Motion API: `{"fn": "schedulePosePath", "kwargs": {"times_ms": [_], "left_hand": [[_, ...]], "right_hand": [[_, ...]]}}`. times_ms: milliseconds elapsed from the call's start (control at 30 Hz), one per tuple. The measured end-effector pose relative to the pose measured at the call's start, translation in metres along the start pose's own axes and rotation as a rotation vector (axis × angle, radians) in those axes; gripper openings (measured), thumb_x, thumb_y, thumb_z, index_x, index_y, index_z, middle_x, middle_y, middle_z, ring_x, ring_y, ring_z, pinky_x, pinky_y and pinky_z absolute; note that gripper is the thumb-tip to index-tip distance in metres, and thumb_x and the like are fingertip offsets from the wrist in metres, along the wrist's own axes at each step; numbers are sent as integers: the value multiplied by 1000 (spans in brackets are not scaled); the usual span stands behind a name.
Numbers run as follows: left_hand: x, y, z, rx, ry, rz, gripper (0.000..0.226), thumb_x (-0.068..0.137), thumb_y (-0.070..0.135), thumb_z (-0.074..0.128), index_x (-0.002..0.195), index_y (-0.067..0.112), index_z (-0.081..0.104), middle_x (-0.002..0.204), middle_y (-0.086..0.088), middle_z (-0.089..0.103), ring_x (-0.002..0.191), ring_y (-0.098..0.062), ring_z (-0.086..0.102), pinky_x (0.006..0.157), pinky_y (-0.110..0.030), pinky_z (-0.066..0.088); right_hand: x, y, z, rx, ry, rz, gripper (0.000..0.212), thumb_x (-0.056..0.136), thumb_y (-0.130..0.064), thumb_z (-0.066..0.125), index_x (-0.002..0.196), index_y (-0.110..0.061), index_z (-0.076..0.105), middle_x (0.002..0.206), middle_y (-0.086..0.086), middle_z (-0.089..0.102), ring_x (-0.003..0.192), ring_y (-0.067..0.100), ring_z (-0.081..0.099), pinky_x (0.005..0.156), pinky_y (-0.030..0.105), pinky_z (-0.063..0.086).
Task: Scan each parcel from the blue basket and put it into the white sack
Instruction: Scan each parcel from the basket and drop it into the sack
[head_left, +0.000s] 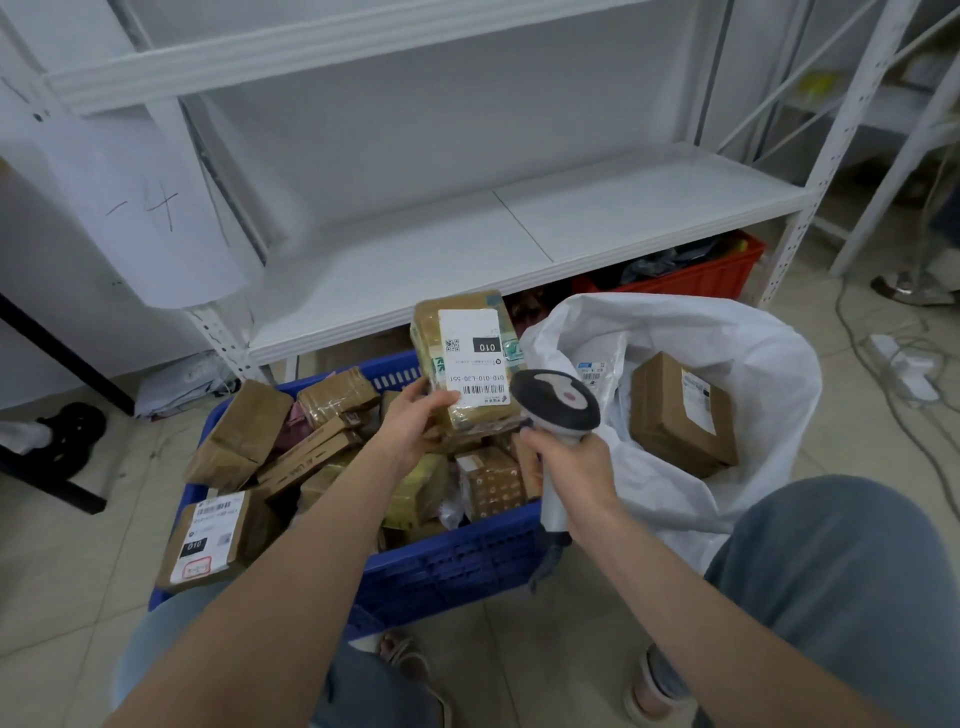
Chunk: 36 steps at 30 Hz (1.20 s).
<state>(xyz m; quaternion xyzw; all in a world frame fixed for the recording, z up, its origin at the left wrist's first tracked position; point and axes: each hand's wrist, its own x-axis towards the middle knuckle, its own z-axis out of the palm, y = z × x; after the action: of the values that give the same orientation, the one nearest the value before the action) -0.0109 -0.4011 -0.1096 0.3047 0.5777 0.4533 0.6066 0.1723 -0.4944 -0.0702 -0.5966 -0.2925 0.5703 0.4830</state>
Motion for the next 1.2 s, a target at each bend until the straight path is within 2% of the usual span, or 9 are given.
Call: {"fn": "schedulePosePath", "kwargs": {"times_ms": [200, 367, 533, 600, 667, 767, 933, 1067, 1200], "left_hand": [[25, 32, 90, 215, -111, 3, 60, 81, 20, 71, 136, 25, 49, 121, -4, 65, 107, -24, 61, 79, -42, 53], [37, 25, 186, 395, -232, -137, 39, 86, 30, 63, 122, 18, 54, 102, -7, 62, 87, -22, 60, 75, -36, 52], [62, -2, 239, 446, -269, -324, 39, 89, 40, 56, 117, 14, 52, 106, -14, 64, 94, -31, 64, 83, -47, 54], [79, -5, 245, 582, -220, -223, 36, 89, 36, 55, 115, 12, 58, 107, -13, 67, 94, -28, 65, 89, -44, 53], [101, -3, 239, 980, -130, 65, 33, 90, 29, 55, 118, 13, 63, 113, -8, 67, 101, -25, 62, 89, -35, 52], [127, 2, 213, 1405, 122, 377, 46, 89, 36, 57, 134, 25, 49, 134, -8, 48, 124, -29, 43, 96, -42, 45], [162, -23, 170, 1206, 89, -9, 81, 88, 46, 59, 149, 15, 16, 146, -16, 35, 129, -36, 41, 98, -46, 41], [175, -33, 157, 1230, 153, 89, 54, 90, 26, 59, 136, 11, 36, 125, -14, 54, 109, -32, 56, 81, -37, 46], [183, -32, 144, 1222, 129, 112, 49, 91, 18, 56, 136, 11, 38, 122, -13, 56, 108, -32, 56, 79, -35, 45]], "right_hand": [[66, -44, -51, 122, 174, -56, 13, 83, -11, 72, 93, -13, 63, 85, 5, 69, 69, 16, 65, 75, 35, 56], [119, -60, -115, 73, 310, 2, 25, 80, -13, 76, 101, -5, 65, 90, 9, 71, 69, 17, 67, 55, 24, 51], [169, -55, -161, -19, 384, 94, 11, 83, -9, 71, 89, -3, 64, 74, 9, 66, 58, 18, 63, 57, 29, 53], [193, -50, -161, -53, 374, 134, 12, 82, -8, 72, 87, -2, 63, 76, 11, 66, 56, 19, 61, 56, 28, 53], [215, -43, -151, -73, 326, 175, 16, 79, -9, 74, 88, -1, 62, 85, 16, 69, 62, 22, 63, 62, 32, 57], [244, -30, -126, -160, 235, 197, 25, 75, -15, 75, 94, -7, 61, 93, 13, 68, 81, 27, 68, 82, 42, 58], [271, -13, -91, -142, 149, 243, 52, 80, -20, 75, 124, -1, 54, 114, 13, 61, 108, 32, 58, 97, 41, 48], [289, -2, -89, -209, 261, 229, 42, 83, -20, 72, 119, -2, 58, 111, 11, 62, 95, 25, 55, 86, 33, 44], [293, 9, -86, -192, 173, 296, 50, 82, -17, 73, 124, -1, 52, 112, 11, 58, 109, 31, 56, 100, 42, 45]]}}
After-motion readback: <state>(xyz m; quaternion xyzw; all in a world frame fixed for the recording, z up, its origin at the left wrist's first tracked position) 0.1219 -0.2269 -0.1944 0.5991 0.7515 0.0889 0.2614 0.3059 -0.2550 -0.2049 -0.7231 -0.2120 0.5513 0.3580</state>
